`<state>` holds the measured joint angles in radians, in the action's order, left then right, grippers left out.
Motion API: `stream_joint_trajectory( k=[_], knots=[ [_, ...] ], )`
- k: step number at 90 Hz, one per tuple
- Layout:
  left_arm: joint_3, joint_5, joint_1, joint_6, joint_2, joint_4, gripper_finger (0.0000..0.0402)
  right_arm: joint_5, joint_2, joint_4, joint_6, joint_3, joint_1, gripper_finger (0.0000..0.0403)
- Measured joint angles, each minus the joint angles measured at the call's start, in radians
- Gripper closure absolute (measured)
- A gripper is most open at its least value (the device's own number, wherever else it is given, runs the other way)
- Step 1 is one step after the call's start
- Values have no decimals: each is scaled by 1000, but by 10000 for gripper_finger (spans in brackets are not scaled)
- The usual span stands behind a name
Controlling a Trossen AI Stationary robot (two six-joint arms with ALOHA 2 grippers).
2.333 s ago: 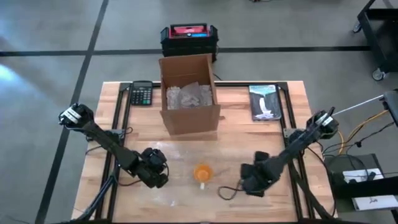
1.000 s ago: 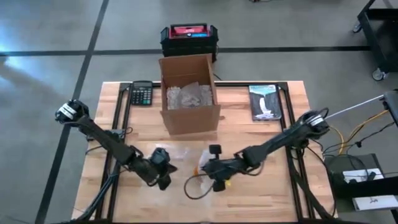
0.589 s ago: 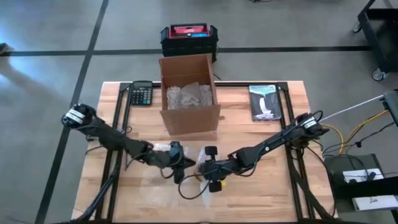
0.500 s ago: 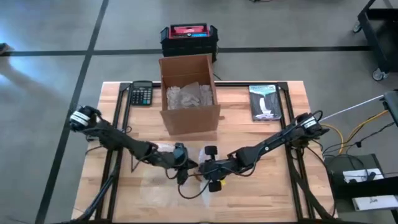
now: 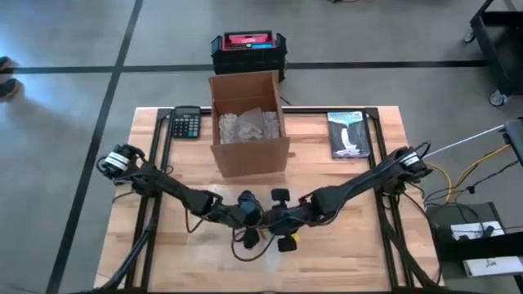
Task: Wrap mug
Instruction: Wrap the yellow mug with the transparent bubble wrap
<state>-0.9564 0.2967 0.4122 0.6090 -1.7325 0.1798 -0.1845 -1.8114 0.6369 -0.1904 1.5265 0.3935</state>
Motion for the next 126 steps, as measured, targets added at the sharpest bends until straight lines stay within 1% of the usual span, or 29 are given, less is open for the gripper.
stream_joint_trajectory(
  k=[8, 19, 29, 35, 39, 44, 51, 58, 65, 72, 76, 86, 99, 111, 118, 126],
  knots=[
    [-1, 0, 1, 0, 0, 3, 401, 21, 6, 119, -26, 48, 3, 272],
    [-1, 0, 2, 0, 0, 4, 401, 99, 27, 236, -92, 56, 27, 253],
    [-1, 0, 4, 0, -1, 4, 401, 120, 25, 278, -125, 22, 74, 246],
    [0, 0, 4, 0, -1, 4, 401, 121, 23, 272, -132, -8, 106, 248],
    [0, 0, 4, 0, -1, 4, 401, 99, 23, 256, -132, -26, 126, 253],
    [0, 0, 5, 0, -1, 5, 401, 41, 23, 213, -130, -50, 146, 262],
    [1, 0, 5, -1, -2, 8, 401, -51, 23, 88, -81, -80, 159, 283],
    [1, 0, 5, -2, -2, 9, 401, -99, 23, -60, 5, -93, 153, 313],
    [1, 0, 5, -2, -2, 12, 401, -102, 22, -172, 61, -108, 127, 349],
    [1, 0, 6, -2, -2, 13, 401, -85, 8, -185, 54, -124, 85, 385],
    [1, 0, 6, -3, -2, 13, 401, -56, -6, -178, 41, -140, 59, 395],
    [3, -1, 8, -22, 11, 10, 401, 5, -47, -175, -25, -163, 16, 391],
    [9, -19, 18, -23, 69, -21, 402, 9, -75, -182, -46, -164, 3, 396],
    [6, -23, 36, -45, 130, 5, 402, 9, -76, -180, -44, -165, 3, 401],
    [6, -60, 41, -72, 128, 20, 402, 8, -75, -180, -44, -165, 2, 400],
    [7, -77, 42, -102, 91, 72, 402, 9, -75, -180, -43, -165, 1, 402]
  ],
)
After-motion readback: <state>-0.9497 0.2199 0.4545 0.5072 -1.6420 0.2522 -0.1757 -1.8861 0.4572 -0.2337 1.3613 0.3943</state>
